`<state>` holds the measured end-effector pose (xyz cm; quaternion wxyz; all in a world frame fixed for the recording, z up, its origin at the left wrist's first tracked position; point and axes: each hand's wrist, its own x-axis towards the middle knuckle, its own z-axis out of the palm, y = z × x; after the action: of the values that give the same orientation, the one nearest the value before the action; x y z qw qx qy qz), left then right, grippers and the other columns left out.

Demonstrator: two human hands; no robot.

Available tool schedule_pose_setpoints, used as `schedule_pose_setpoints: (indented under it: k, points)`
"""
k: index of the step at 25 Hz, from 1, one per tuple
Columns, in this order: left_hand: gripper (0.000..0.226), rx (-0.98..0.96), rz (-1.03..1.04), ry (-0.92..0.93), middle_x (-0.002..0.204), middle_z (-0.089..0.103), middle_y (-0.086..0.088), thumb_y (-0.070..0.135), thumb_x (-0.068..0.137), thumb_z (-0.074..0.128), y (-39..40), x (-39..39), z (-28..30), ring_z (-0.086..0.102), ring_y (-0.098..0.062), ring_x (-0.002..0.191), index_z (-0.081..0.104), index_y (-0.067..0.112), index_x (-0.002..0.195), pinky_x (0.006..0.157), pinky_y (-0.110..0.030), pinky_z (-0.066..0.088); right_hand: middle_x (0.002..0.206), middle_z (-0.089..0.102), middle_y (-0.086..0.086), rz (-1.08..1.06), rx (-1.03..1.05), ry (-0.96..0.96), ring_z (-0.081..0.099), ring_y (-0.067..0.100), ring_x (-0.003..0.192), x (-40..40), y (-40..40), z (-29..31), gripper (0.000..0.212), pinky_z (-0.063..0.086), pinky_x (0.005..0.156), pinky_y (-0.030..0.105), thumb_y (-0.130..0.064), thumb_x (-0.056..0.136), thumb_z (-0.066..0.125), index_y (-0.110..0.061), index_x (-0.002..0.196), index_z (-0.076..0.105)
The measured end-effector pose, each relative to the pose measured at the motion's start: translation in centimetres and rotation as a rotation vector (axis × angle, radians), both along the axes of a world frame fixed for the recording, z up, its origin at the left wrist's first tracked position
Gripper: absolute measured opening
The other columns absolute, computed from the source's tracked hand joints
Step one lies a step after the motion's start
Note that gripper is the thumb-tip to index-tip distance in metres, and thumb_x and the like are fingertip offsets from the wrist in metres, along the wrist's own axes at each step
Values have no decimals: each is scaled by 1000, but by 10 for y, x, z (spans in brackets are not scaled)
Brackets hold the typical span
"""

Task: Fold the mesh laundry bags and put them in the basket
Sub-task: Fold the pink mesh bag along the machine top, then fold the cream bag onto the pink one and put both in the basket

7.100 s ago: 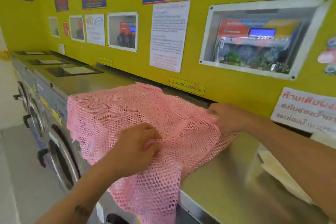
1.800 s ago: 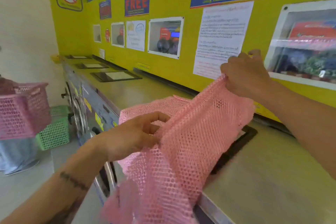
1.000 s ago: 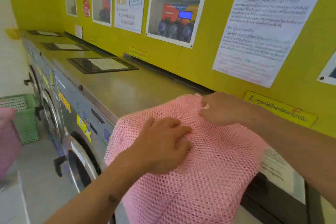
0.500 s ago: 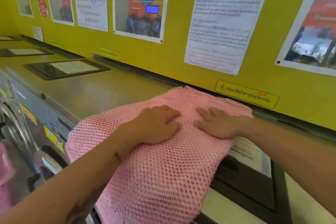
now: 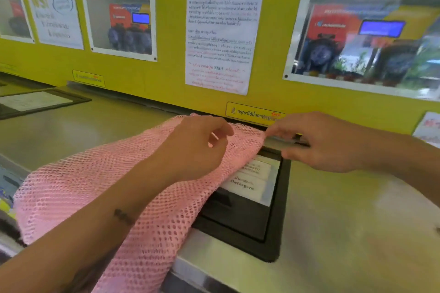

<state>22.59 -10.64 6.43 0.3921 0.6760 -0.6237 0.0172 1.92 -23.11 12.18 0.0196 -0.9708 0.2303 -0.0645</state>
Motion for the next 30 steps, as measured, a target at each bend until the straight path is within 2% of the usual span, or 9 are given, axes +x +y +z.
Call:
schedule_pose_setpoints:
  k: [4,7,12,15,17,20,24,27,30]
  points:
    - [19,-45,-118,10,95,69,18,22,90,57,-24,-87,19,64,1,86,69,35,95,73,-11,48,117,64,-9,-105,-110,28,62,9,102,-107,-9,33,38,49,81,24,-28,90,64,-31,127,60]
    - [20,-22,-257,46,92,72,7,15,89,60,-47,-164,29,66,-10,81,70,32,92,69,-20,50,111,63,-6,-248,-146,83,63,16,99,-189,-24,49,36,51,87,35,-30,92,61,-31,127,59]
    - [21,13,-404,-39,91,70,11,15,88,62,-80,-282,25,65,-7,83,69,33,97,70,-11,47,115,61,-7,-494,-90,380,51,12,98,-296,-45,36,44,43,87,28,-37,94,56,-33,138,49]
    - [22,215,-393,-121,105,65,16,38,89,58,-101,-333,10,63,-4,89,62,40,110,72,-21,48,85,46,-19,-584,45,515,47,7,84,-339,-54,22,53,40,89,30,-41,94,56,-32,144,41]
    - [43,446,-374,-228,124,57,13,53,85,57,-113,-353,-6,58,-8,105,50,44,126,86,-27,47,79,38,-23,-578,123,551,40,2,74,-355,-59,13,57,37,86,30,-42,93,57,-33,145,38]
    - [66,620,-304,-321,134,43,8,63,78,57,-124,-363,-23,46,-19,124,37,46,138,104,-38,40,118,53,-19,-530,221,550,44,6,97,-363,-59,-4,62,37,90,28,-51,90,58,-39,146,36]
    - [53,538,-293,-263,114,45,14,36,89,56,-125,-352,-26,50,-13,105,39,43,139,94,-28,42,157,30,-9,-495,453,460,41,22,134,-352,-53,-12,87,43,106,44,-73,79,55,-43,152,19]
    - [51,444,-273,-144,111,57,10,6,90,42,-121,-331,-29,56,-12,92,50,37,130,78,-20,46,161,22,-6,-451,459,562,32,29,143,-340,-40,-19,102,35,111,48,-78,72,59,-49,152,3]
    - [45,410,-259,-208,117,57,9,11,89,50,-116,-310,-35,53,-11,103,54,32,129,76,-11,38,147,39,-3,-379,270,574,44,26,132,-327,-29,-34,82,39,101,40,-64,85,57,-43,151,14]
